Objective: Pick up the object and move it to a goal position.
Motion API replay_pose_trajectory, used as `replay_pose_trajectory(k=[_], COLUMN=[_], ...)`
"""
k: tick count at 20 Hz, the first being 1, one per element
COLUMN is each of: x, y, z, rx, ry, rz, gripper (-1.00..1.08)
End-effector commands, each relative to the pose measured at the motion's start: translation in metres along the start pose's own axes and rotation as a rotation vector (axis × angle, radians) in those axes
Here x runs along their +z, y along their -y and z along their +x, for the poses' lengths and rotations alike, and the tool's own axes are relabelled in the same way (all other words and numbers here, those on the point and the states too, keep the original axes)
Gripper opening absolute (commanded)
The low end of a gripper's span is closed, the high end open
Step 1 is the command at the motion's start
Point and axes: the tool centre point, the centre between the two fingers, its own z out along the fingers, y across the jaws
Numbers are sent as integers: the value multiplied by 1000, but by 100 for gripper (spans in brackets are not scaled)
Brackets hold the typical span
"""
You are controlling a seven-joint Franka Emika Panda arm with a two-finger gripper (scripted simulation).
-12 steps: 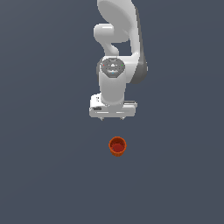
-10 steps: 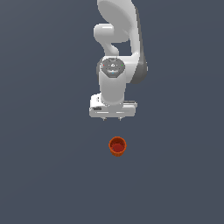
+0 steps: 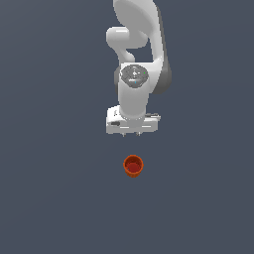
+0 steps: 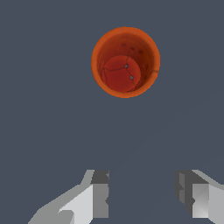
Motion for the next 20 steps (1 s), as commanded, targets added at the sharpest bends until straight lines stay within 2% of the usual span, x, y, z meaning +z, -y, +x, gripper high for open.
replay_pose_trajectory(k=[1,8,20], x=[0,7,37], y=[0,-6,-28], z=[1,19,80], rx=[1,15,61], ry=[-1,-25,-117], rz=[0,-11,-56], gripper=[28,28,28])
